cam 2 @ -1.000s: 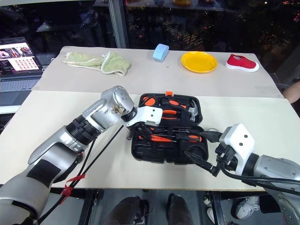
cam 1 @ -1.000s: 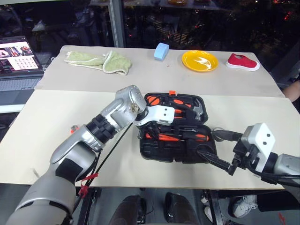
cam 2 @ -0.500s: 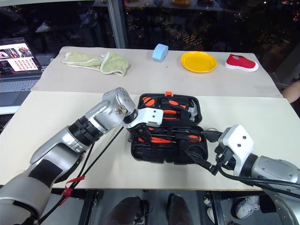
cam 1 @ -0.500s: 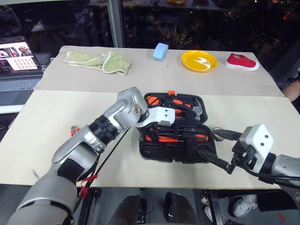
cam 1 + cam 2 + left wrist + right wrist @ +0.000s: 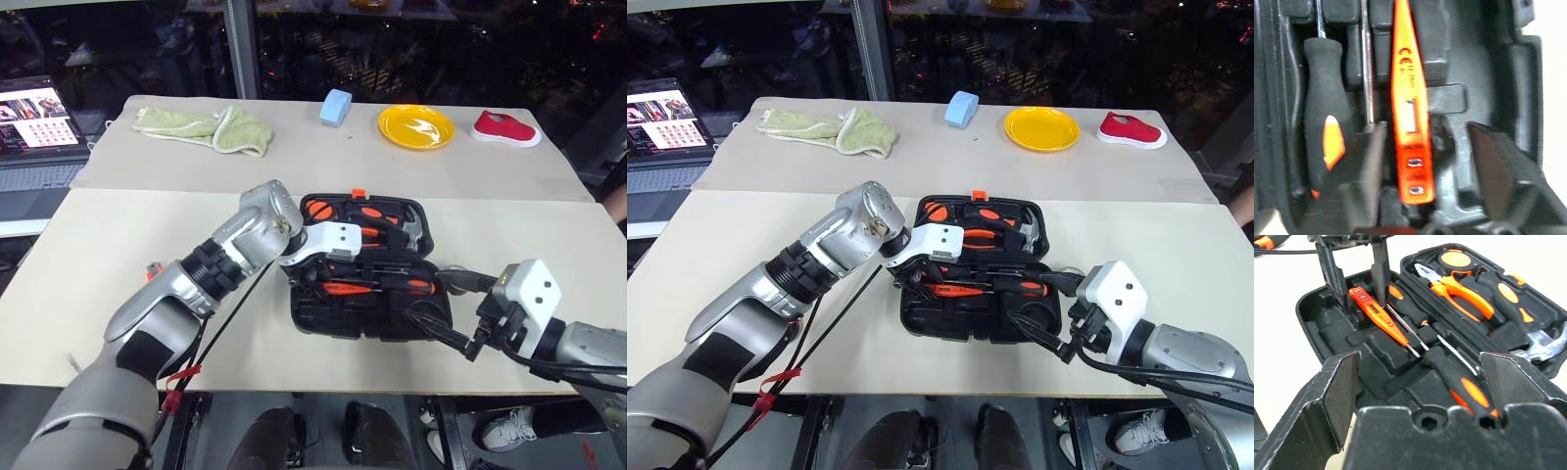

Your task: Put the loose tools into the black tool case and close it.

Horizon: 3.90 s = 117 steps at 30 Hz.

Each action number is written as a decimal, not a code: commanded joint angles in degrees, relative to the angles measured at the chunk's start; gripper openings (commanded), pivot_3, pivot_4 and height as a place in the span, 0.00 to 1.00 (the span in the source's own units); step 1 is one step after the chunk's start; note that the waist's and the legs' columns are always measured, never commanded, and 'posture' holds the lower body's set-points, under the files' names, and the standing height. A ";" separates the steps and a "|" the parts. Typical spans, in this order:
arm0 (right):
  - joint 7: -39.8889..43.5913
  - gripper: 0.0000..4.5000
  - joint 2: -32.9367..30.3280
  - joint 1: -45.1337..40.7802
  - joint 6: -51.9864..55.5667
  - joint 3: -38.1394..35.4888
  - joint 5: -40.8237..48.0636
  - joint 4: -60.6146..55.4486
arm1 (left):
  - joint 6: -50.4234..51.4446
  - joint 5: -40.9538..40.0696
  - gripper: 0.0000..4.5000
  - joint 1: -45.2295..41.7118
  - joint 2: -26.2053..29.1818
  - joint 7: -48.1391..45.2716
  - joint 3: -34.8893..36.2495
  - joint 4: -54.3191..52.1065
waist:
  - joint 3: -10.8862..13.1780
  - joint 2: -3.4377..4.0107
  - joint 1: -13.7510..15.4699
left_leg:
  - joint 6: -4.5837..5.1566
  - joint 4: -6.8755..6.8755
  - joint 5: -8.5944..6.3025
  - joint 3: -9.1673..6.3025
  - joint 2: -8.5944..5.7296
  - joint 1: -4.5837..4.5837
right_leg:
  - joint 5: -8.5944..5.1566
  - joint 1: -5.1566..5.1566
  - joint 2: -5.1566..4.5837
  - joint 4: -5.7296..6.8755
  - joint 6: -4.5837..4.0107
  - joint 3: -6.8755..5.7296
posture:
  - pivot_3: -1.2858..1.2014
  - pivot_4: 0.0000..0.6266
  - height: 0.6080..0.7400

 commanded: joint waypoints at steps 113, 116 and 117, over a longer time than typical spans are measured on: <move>-2.82 1.00 0.39 -3.97 1.92 -2.71 5.54 0.05 | -42.33 -5.29 0.01 20.16 -5.18 4.83 10.61 14.12 | -0.48 0.24 -0.12 | -0.33 -0.31 -0.27 0.05 -0.01 0.22 | 0.03 0.12 -0.11 -0.18 -0.03 0.06 | 0.52 0.24 0.94; -2.83 1.00 0.41 -4.22 1.88 -2.64 5.66 0.17 | -44.51 -4.15 0.01 20.46 -4.49 4.68 9.89 14.85 | -0.48 0.24 -0.11 | -0.32 -0.31 -0.27 0.05 -0.01 0.22 | 0.03 0.12 -0.11 -0.18 -0.03 0.06 | 0.52 0.24 0.94; -2.81 1.00 0.41 -4.23 1.87 -2.63 5.66 0.19 | -45.14 -3.82 0.01 20.45 -4.31 4.70 9.70 15.19 | -0.48 0.24 -0.10 | -0.33 -0.31 -0.27 0.05 -0.01 0.22 | 0.03 0.12 -0.11 -0.18 -0.03 0.06 | 0.52 0.24 0.94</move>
